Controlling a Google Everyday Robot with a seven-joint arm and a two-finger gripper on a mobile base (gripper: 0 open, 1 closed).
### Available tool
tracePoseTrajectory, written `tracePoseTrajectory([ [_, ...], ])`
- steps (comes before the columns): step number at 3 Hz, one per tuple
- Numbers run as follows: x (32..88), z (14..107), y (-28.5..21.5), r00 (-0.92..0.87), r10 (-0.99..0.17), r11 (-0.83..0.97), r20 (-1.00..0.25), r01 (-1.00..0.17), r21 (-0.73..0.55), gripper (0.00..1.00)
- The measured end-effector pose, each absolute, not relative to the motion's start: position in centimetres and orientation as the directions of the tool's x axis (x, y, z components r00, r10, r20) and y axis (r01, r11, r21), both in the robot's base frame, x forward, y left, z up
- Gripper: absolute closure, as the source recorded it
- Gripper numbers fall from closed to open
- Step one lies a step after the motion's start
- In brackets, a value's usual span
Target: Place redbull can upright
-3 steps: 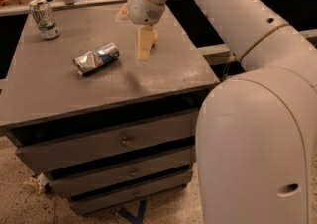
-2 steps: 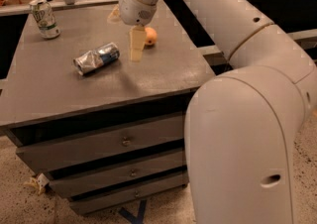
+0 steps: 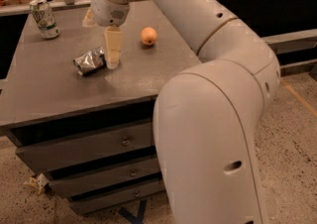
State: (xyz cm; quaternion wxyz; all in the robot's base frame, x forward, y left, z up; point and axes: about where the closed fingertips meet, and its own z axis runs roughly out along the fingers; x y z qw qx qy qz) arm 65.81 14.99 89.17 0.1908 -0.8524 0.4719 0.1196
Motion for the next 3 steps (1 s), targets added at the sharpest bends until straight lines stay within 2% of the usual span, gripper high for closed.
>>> tracePoseTrajectory([
  [3,63.3,86.7,21.2,0.610,-0.707,-0.583,-0.358,-0.789,-0.193,0.00],
])
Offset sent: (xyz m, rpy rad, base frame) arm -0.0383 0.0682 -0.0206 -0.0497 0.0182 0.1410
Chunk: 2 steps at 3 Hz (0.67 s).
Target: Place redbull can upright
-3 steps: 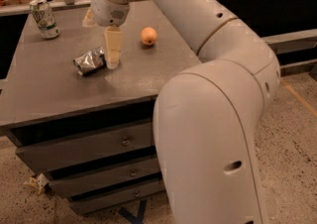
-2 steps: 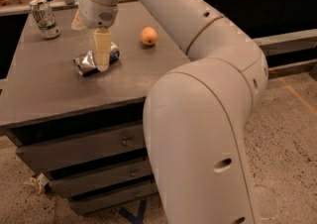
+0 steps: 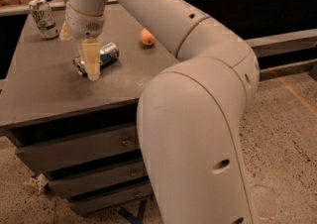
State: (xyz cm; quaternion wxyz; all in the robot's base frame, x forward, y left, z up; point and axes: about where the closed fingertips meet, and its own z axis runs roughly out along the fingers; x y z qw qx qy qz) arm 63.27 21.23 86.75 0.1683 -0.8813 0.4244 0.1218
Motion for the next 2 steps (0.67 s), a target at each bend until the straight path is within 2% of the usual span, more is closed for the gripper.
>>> tracePoseTrajectory([
  [2,63.28,84.75,21.04,0.636,-0.689,-0.611,-0.349,-0.768,-0.191,0.00],
])
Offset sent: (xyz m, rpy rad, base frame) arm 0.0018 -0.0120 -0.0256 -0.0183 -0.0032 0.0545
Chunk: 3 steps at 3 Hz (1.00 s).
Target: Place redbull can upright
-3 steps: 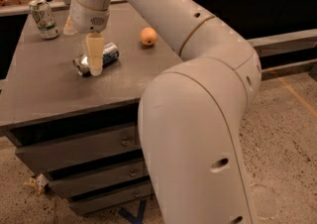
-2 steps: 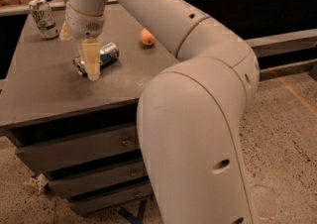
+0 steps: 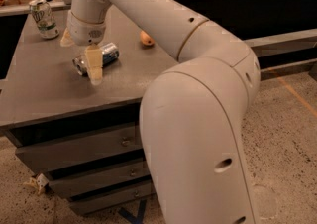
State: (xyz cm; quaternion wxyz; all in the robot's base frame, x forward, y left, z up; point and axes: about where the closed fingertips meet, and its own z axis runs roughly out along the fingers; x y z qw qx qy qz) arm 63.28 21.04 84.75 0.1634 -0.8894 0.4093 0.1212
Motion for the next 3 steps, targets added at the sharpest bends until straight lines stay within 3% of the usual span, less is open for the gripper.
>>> tracePoseTrajectory([
  [3,65.1,84.1,20.9,0.695,-0.653,-0.661,-0.301,-0.717,-0.221,0.00],
])
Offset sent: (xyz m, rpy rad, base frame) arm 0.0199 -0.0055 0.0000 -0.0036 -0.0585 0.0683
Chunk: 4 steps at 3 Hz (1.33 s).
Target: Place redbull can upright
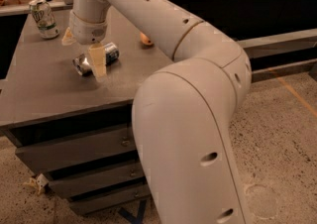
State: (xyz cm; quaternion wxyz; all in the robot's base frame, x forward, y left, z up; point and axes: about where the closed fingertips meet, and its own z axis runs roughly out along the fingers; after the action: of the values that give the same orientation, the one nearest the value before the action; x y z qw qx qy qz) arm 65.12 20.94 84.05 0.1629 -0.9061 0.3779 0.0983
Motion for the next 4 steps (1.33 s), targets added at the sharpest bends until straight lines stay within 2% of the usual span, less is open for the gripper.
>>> tracePoseTrajectory([
  [2,66.2,83.3,19.9,0.719,-0.656,-0.686,-0.232,-0.695,-0.215,0.00],
  [3,66.7,83.4,19.4,0.727,-0.657,-0.694,-0.197,-0.686,-0.218,0.18],
  [4,66.9,83.4,19.3,0.733,-0.658,-0.702,-0.174,-0.680,-0.210,0.41],
])
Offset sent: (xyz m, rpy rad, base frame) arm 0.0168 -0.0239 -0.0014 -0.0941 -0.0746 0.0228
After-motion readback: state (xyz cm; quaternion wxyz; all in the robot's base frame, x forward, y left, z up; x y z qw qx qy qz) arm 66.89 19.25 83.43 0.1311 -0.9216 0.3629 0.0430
